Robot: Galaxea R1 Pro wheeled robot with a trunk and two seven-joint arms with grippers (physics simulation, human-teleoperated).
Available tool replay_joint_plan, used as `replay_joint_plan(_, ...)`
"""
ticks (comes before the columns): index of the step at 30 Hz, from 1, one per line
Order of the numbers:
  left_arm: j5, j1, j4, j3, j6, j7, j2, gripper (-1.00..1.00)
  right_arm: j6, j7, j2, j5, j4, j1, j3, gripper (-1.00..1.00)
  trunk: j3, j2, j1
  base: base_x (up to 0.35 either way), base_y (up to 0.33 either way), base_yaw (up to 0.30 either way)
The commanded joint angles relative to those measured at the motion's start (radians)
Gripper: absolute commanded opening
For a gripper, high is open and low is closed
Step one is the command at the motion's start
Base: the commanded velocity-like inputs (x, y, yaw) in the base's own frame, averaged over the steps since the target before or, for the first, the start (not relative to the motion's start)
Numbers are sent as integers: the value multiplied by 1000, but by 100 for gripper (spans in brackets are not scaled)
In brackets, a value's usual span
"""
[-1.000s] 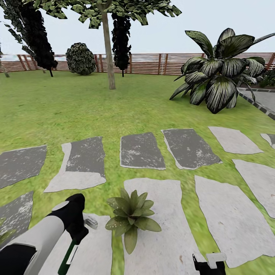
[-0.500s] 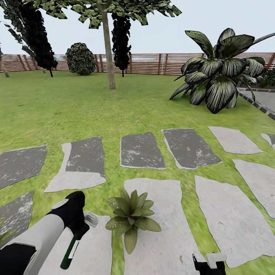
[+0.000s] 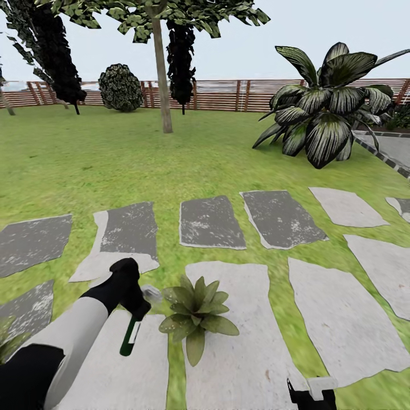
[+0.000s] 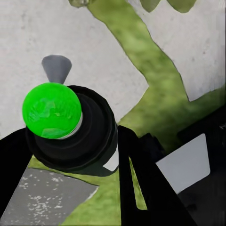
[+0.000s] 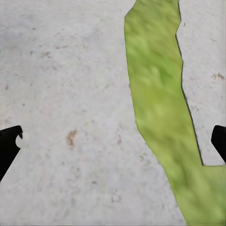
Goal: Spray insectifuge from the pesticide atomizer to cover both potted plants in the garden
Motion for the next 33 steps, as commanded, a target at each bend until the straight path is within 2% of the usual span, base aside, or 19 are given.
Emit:
replay_joint_plan(1,-10,-21,3,-6,7,-28,-9,-100,-3,-2,0,-10,0,0,9,100,-1,0,0,-8,0,0)
replay_joint_plan(4,-12,-45,7,-10,8,-43,-43,-100,-3,-2,0,-10,0,0,9,100,-1,0,0,-3,0,0)
replay_joint_plan(5,-12,-50,8,-23,9,-45,-64,-100,-3,-2,0,-10,0,0,9,100,-1,0,0,0,0,0)
replay_joint_plan(8,-23,-54,8,-66,13,-47,-89,-100,-3,-2,0,-10,-1,0,9,100,-1,0,0,0,0,0)
replay_joint_plan(9,-42,-60,10,-78,15,-47,-94,-100,-4,-3,0,-10,-1,0,9,100,-1,0,0,0,0,0)
replay_joint_plan(12,-57,-64,11,-84,16,-49,-91,-100,-3,-3,0,-10,-1,0,9,100,-1,0,0,0,0,0)
replay_joint_plan(22,-59,-55,11,-78,16,-49,-85,-100,-4,-2,0,-10,-1,0,9,100,-1,0,0,0,0,5)
replay_joint_plan(27,-59,-56,11,-78,18,-49,-85,-100,-4,-2,0,-10,-1,0,9,100,-1,0,0,4,-6,201)
replay_joint_plan(33,-59,-57,10,-77,18,-49,-85,-100,-3,-1,0,-10,-1,0,9,100,-1,0,0,127,-203,31)
